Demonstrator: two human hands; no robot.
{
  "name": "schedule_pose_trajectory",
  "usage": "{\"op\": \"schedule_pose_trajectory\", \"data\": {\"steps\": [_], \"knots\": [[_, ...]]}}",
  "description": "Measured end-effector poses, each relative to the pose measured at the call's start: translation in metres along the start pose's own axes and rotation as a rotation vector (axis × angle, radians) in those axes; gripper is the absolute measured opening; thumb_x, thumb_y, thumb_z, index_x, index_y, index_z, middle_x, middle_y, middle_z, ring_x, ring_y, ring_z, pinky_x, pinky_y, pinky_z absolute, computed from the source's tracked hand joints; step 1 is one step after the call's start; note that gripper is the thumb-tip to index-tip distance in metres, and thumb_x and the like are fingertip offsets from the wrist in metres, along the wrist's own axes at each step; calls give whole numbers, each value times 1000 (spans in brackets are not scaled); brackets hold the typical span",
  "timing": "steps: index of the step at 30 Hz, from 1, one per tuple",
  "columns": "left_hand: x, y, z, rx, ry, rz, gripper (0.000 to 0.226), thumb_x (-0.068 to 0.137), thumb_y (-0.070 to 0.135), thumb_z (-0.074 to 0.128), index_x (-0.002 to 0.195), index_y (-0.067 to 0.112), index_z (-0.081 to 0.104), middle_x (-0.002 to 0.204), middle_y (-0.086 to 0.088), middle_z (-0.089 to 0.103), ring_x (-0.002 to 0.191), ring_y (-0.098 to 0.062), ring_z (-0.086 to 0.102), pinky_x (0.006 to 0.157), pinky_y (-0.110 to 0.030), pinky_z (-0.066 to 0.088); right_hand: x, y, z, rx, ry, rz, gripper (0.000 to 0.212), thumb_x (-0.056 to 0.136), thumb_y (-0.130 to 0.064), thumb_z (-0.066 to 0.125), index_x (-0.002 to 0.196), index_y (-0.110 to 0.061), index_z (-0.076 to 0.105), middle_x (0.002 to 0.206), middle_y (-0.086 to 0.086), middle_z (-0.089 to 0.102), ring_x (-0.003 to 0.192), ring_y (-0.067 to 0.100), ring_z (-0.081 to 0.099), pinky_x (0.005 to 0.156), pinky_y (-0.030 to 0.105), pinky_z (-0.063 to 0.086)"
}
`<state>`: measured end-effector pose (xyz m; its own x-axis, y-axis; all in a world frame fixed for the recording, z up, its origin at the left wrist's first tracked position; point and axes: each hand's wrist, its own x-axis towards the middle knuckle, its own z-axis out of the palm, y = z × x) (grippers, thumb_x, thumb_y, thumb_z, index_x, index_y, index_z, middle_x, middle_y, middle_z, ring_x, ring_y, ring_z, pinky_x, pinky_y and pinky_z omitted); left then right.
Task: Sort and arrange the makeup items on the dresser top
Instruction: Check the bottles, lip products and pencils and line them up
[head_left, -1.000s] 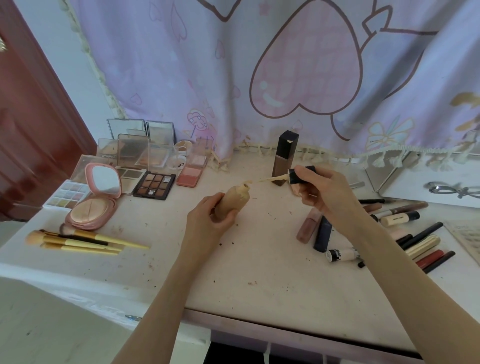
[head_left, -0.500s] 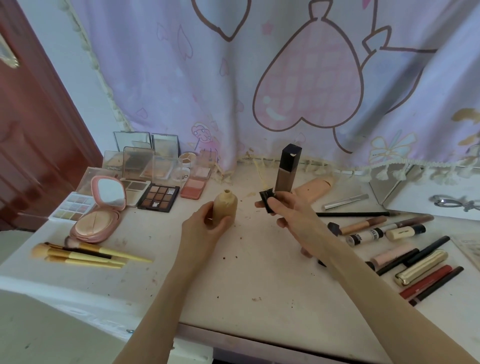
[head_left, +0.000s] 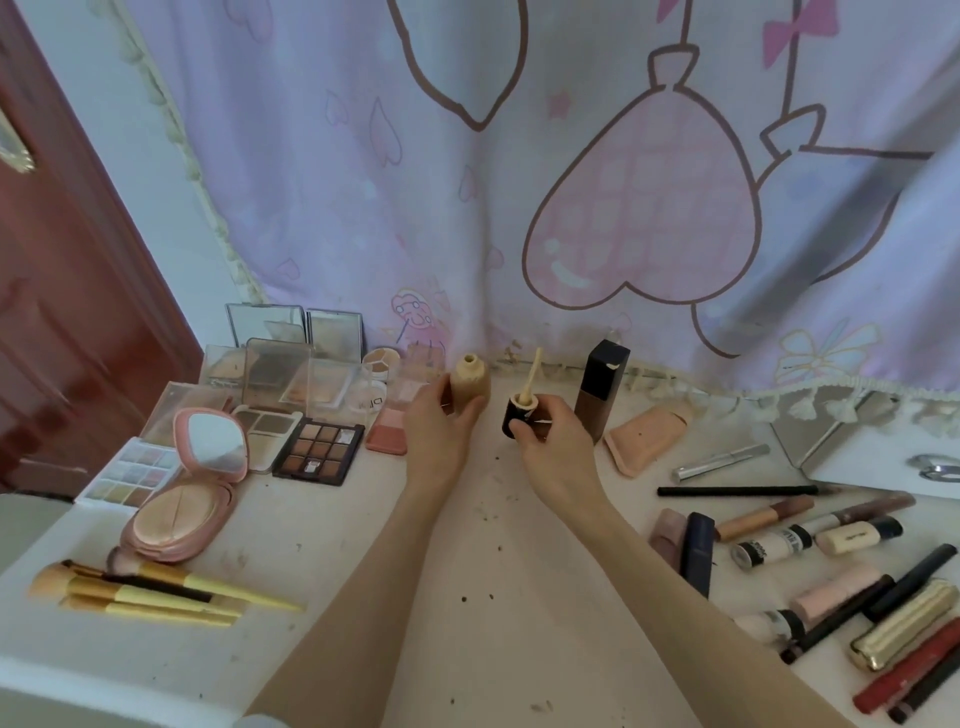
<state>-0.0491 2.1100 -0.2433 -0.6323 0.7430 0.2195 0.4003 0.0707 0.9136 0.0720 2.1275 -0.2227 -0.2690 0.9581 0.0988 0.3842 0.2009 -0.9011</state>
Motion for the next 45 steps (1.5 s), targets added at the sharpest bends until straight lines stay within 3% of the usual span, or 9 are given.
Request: {"op": "schedule_pose_trajectory", "data": {"steps": [7,13,16,24,27,31,39,45], "knots": [[24,-1,16,9,-4,-12,22,78,11,68,99,7,64,94,-9,65,83,-15,54,66,-14,33,36,3,21,-146,65,80,24,92,-10,52,116,-7,54,118,10,57,110,27,52,92,33,41],[33,-4,25,52,47,-19,25,78,12,69,101,4,64,97,-13,66,90,-25,60,70,-21,36,59,9,35,-232,76,125,27,92,-10,50,117,-4,53,120,15,56,113,32,49,93,39,41],[31,1,31,7,97,-55,29,78,11,69,106,5,61,100,-12,67,93,-23,60,73,-18,37,67,13,37,-221,96,157,29,91,-10,51,119,-4,53,120,16,57,114,32,49,95,42,41],[28,-3,33,-27,125,-56,31,80,9,68,110,5,60,104,-11,67,96,-21,61,79,-20,41,73,15,35,-165,100,123,31,89,-8,55,120,-5,56,121,13,59,114,29,52,94,36,41],[27,-5,34,4,131,-36,32,80,10,68,110,4,60,104,-12,67,96,-23,61,83,-27,45,73,15,35,-155,95,111,30,88,-7,56,118,-6,58,118,13,61,111,28,53,90,33,41],[28,-3,36,17,144,-38,30,77,11,71,104,4,59,100,-11,66,91,-23,60,80,-29,45,74,15,34,-147,77,104,30,88,-7,55,118,-7,60,117,12,62,109,27,54,85,28,39],[23,-3,35,6,138,-43,26,79,10,68,103,4,60,99,-10,66,90,-21,60,81,-26,44,73,15,31,-133,55,88,30,89,-6,54,119,-7,59,118,12,61,111,27,54,88,29,40],[23,-1,35,10,127,-42,24,80,10,67,103,5,60,99,-10,66,91,-22,60,84,-32,46,72,16,32,-149,54,55,28,88,-5,54,115,-7,61,115,13,62,108,28,55,89,33,42]]}}
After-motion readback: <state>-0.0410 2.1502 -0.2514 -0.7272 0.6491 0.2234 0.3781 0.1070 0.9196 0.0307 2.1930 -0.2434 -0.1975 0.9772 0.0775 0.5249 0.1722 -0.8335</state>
